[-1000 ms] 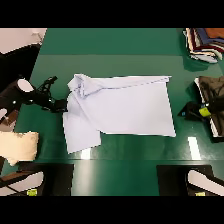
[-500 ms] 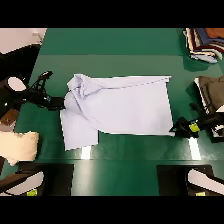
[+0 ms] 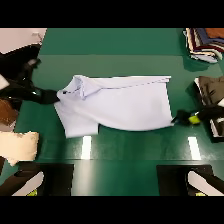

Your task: Fold the shirts.

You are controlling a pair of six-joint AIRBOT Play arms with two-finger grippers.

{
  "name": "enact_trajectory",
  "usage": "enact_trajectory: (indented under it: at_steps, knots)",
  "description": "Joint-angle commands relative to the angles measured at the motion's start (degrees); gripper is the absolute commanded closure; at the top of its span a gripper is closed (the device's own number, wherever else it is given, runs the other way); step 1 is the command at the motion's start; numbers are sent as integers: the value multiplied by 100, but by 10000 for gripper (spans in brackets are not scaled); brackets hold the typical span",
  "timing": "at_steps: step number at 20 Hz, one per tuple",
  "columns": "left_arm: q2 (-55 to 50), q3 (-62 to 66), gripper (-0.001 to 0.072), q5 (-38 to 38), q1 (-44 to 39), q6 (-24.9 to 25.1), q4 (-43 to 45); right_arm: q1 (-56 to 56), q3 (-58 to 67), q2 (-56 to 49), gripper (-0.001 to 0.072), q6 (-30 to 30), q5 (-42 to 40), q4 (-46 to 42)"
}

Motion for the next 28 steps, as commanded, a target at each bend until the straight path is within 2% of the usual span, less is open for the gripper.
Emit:
enact_trajectory:
  at_steps: [1, 5, 7, 10, 12, 16, 22, 25, 28]
  knots:
    - [922, 1069, 685, -369, 2, -173, 2, 50, 1473, 938, 694, 0, 13, 44]
    - [1519, 3359, 684, -240, 2, -330, 4, 48, 3923, 1633, 694, 0, -470, -42]
    - [1537, 4586, 685, 11, 2, -522, 7, 48, 5086, 1775, 695, 2, -619, -382]
    - [1519, 5963, 686, 533, 2, -772, 24, 50, 6496, 1759, 695, 210, -476, -1034]
    - [1508, 6363, 686, 769, 2, -857, 24, 48, 7261, 1550, 695, 332, -57, -1248]
    - [1388, 6035, 686, 562, 2, -857, 42, 50, 7720, 990, 696, 393, 763, -1272]
    - [319, 4074, 685, -588, 2, -831, 90, 50, 6240, -181, 695, 538, 1279, -1261]
    - [-564, 2970, 684, -590, 0, -691, 87, 52, 5534, -1154, 695, 538, 1379, -1178]
    - [-1650, 2330, 684, -186, 2, -501, 87, 208, 5038, -2247, 695, 538, 1318, -1172]
